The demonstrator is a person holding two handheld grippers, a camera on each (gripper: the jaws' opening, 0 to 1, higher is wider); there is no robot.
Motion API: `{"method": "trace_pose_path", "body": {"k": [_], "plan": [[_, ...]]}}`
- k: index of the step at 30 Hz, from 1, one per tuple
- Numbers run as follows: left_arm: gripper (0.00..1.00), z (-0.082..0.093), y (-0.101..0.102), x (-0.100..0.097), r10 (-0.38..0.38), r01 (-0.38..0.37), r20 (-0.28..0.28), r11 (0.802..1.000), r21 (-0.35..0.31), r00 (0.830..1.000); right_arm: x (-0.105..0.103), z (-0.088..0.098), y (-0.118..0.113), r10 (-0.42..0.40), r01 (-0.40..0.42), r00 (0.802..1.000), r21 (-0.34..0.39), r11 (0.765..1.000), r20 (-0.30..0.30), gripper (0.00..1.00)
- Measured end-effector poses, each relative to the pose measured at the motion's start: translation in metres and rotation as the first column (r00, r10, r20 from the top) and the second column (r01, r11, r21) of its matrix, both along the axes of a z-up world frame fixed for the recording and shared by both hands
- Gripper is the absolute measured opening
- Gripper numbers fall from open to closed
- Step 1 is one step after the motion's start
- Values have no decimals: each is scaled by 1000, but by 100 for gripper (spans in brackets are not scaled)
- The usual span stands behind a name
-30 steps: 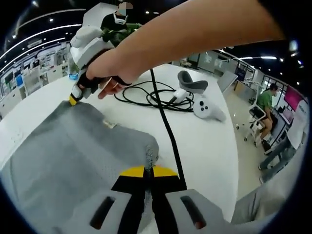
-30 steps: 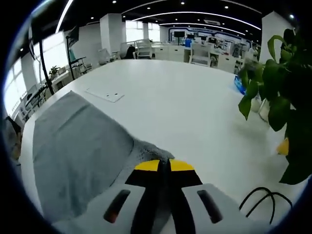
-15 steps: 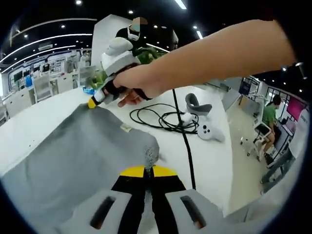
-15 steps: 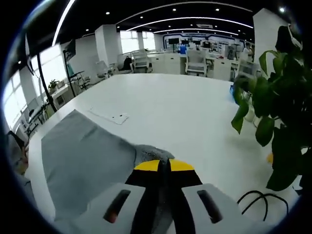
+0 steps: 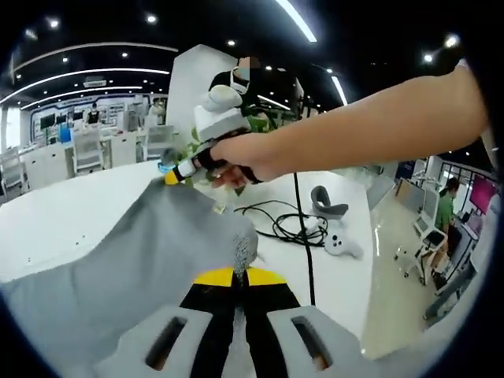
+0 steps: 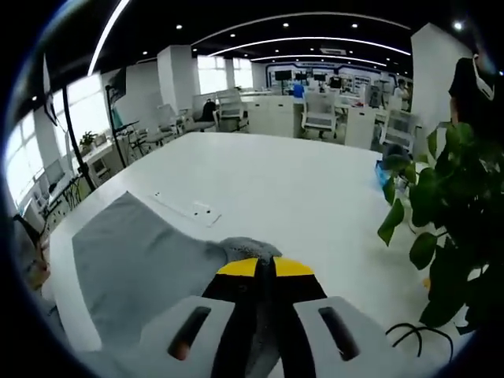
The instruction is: Fold the towel on the table until its edges align and the towel forms a compact rectangular stack.
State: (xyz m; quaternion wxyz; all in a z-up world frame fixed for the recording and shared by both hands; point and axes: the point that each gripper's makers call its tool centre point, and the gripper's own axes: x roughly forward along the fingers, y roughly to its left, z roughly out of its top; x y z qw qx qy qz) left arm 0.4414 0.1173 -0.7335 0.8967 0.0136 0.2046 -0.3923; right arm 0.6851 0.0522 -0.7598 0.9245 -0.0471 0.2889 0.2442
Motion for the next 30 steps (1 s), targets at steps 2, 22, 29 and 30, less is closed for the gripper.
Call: {"method": "trace_pose_path", "body": {"k": [2, 22, 29, 30], "plan": [[2, 4, 9, 1, 12, -12, 3, 1000, -6, 1000, 0, 5, 4, -2, 2, 1000, -1, 1000, -2, 2], [2, 39, 100, 0, 86, -82, 63, 995, -58, 994, -4, 51, 74, -36, 36, 999, -10, 999, -12, 2], [2, 48, 129, -1, 102, -96, 67, 992, -86, 993, 1, 57, 101, -32, 32, 999, -20, 999, -5, 2], [2, 50, 135, -2, 110, -103, 68, 990, -93, 992, 1, 58, 108, -26, 26, 1000, -26, 999, -2, 2]]}}
